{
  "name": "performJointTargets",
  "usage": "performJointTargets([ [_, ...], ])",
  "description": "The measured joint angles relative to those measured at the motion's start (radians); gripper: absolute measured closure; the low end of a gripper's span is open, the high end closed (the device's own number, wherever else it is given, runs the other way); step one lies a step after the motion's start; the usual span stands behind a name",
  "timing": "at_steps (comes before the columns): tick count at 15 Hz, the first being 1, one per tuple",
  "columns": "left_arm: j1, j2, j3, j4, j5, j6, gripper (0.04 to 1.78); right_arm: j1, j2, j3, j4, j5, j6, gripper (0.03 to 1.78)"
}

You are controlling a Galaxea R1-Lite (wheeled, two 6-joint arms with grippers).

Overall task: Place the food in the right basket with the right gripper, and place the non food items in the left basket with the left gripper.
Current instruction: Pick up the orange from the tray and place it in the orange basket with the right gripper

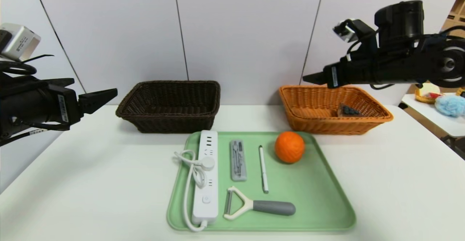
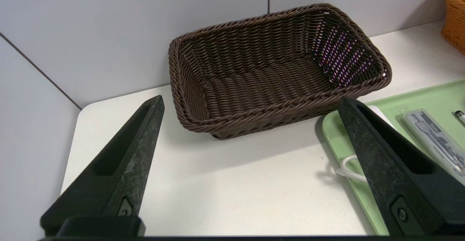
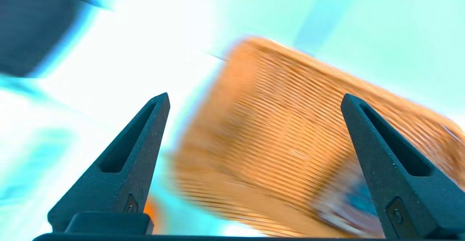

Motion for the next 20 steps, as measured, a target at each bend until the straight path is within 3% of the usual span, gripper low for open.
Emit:
performJointTargets([
  [3,0.000,-0.001,0.001,0.000,0.000,0.001,0.13,0.139,-0.039,-0.002,0.071,-0.040,0.101,0.16],
  [6,0.000,0.000,0.001,0.000,0.000,0.001,0.13,0.204,-0.067,-0.002,0.256,-0.077,0.186,0.14],
  [8,0.000,0.000,0.000,0.000,0.000,0.001,0.13,0.224,-0.071,0.006,0.369,-0.137,0.232,0.13],
  [18,-0.001,-0.001,0.009,0.000,0.000,0.000,0.13,0.231,-0.007,0.179,0.366,-0.151,0.305,0.12],
  [20,-0.001,-0.002,0.013,0.000,-0.001,0.001,0.13,0.233,0.021,0.186,0.320,-0.151,0.322,0.12],
])
